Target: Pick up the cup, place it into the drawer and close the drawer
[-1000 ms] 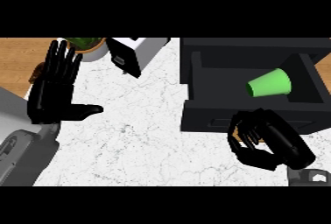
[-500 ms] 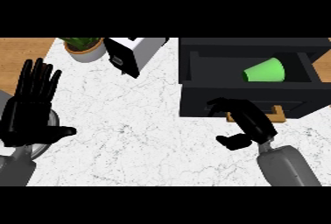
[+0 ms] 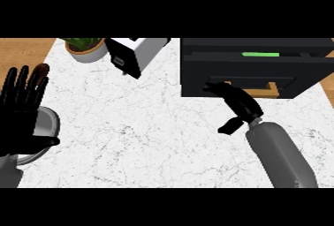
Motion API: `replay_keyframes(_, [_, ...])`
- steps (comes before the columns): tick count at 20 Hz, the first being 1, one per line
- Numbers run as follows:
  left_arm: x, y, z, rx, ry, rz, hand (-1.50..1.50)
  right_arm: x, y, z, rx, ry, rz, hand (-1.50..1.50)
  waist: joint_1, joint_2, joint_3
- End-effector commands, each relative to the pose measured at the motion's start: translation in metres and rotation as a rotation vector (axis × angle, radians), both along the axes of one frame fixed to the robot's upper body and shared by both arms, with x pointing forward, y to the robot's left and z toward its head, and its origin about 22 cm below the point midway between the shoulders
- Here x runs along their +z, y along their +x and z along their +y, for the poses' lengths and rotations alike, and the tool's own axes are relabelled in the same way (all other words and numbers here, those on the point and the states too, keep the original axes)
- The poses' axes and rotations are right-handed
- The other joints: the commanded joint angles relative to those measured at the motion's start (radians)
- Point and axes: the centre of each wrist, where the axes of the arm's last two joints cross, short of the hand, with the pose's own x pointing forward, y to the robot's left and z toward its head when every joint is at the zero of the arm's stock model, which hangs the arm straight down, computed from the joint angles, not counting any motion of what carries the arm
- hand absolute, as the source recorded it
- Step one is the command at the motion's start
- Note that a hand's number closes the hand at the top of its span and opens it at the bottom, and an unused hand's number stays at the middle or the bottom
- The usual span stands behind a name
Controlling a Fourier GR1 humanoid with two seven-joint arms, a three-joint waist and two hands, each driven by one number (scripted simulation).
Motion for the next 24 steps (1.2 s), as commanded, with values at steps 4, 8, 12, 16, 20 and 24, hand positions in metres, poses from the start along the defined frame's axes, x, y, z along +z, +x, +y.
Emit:
replay_keyframes(4, [-0.016,-0.011,0.013,-0.024,-0.014,0.0,-1.5,0.002,0.041,-0.01,-0.018,0.067,0.065,-1.5,0.01,0.007,0.001])
replay_keyframes(8, [-0.017,-0.014,0.011,-0.063,-0.023,0.005,-1.5,0.003,0.052,-0.024,-0.048,0.055,0.064,-1.5,0.036,0.015,0.003])
replay_keyframes(12, [-0.012,0.007,0.006,-0.043,-0.023,-0.015,-1.5,0.013,0.06,-0.037,-0.045,0.045,0.076,-1.5,0.038,0.024,0.003])
replay_keyframes(16, [-0.024,-0.005,0.013,-0.069,-0.01,-0.014,-1.5,0.032,0.069,-0.058,-0.059,0.034,0.077,-1.5,0.056,0.029,0.002])
replay_keyframes(20, [-0.015,0.006,-0.002,-0.074,-0.003,-0.01,-1.5,0.056,0.077,-0.08,-0.075,0.05,0.067,-1.5,0.073,0.039,0.004])
replay_keyframes(24, [-0.026,0.002,-0.007,-0.083,0.01,-0.01,-1.5,0.038,0.072,-0.067,-0.071,0.052,0.064,-1.5,0.075,0.04,0.004])
